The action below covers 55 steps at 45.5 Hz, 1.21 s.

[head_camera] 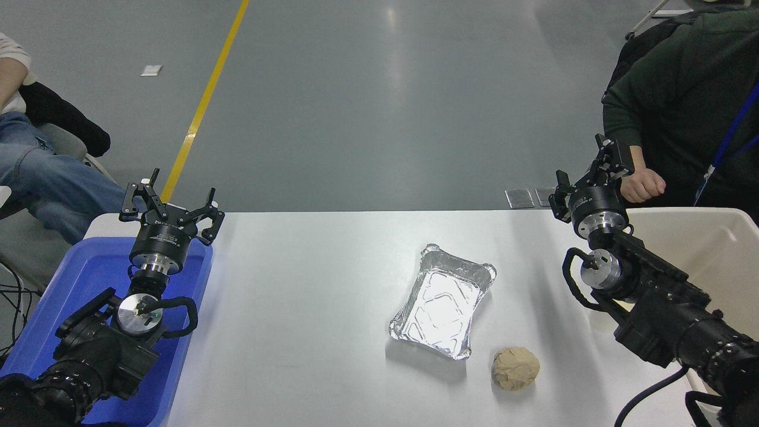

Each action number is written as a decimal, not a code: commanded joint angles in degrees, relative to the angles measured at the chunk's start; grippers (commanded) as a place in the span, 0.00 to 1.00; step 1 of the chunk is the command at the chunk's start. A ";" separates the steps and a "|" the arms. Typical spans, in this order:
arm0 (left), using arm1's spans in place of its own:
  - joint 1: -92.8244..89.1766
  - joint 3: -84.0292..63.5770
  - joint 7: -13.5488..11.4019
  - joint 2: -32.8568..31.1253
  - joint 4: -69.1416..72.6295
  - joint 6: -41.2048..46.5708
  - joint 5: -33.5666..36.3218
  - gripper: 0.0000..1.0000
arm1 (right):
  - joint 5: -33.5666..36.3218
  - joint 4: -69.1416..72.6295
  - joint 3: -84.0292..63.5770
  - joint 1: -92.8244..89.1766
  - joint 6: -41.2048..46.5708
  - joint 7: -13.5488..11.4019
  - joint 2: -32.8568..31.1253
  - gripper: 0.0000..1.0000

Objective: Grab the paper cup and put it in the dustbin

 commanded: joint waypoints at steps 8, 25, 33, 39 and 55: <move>0.02 0.09 0.00 0.08 0.00 0.01 0.09 0.99 | -0.17 0.00 -0.07 0.23 -0.05 0.00 0.19 1.00; -0.06 0.09 0.00 0.08 0.00 0.01 0.09 0.99 | 0.00 0.79 0.02 -0.21 0.21 0.00 -0.08 1.00; -0.06 0.01 0.00 0.08 0.00 0.01 0.09 0.99 | 0.00 0.44 -0.16 0.58 -0.14 0.00 -0.08 1.00; -0.06 0.09 0.00 0.08 0.00 0.01 0.09 0.99 | -0.35 0.35 -0.77 0.85 -0.93 -0.17 -1.39 1.00; 0.02 0.09 0.00 0.08 0.00 0.01 0.09 0.99 | 0.09 1.75 -15.70 5.59 -1.11 -0.44 -10.88 1.00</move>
